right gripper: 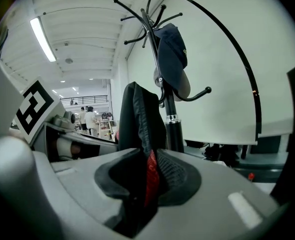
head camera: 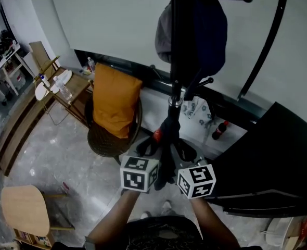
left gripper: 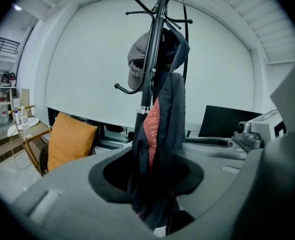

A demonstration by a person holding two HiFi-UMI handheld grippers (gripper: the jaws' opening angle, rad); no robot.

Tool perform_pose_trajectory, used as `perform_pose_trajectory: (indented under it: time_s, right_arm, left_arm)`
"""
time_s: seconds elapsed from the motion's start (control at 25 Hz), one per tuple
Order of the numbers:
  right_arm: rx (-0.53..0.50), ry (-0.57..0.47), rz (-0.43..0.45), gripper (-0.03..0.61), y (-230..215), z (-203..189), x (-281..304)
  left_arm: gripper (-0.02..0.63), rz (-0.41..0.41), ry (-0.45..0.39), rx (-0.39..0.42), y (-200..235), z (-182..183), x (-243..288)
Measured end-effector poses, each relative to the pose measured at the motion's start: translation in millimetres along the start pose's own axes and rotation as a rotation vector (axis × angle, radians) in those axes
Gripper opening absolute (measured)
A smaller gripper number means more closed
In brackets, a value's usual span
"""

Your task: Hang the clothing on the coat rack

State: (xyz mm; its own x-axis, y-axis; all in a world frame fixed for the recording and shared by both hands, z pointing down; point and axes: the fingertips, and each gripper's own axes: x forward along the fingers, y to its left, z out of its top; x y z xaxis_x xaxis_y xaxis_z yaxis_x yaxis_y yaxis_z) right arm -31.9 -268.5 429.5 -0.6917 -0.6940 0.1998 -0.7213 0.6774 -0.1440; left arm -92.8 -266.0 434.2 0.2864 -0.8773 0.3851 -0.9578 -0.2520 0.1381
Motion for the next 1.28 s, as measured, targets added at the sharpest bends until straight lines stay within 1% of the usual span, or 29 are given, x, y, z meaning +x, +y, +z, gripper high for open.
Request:
perform_pose_trajectory:
  time_s: [0.28, 0.56, 0.72, 1.08, 1.28]
  right_arm:
    - [0.010, -0.008, -0.054, 0.089, 2.6, 1.0, -15.0]
    - [0.020, -0.009, -0.082, 0.089, 10.5, -2.2, -26.4]
    - [0.026, -0.033, -0.110, 0.087, 14.4, 2.4, -36.7]
    - [0.000, -0.046, -0.126, 0.087, 33.3, 7.8, -54.8]
    - [-0.007, -0.046, -0.141, 0.069, 43.1, 6.7, -67.8]
  left_arm:
    - [0.135, -0.046, 0.002, 0.010, -6.9, 1.2, -8.4]
    - [0.137, -0.074, -0.008, 0.008, -11.0, -1.0, -18.6]
    - [0.137, -0.089, -0.015, 0.011, -15.0, -2.4, -26.1]
    - [0.135, -0.132, -0.018, 0.038, -28.9, -4.5, -45.8]
    - [0.133, -0.155, -0.027, 0.071, -40.7, -5.4, -59.0]
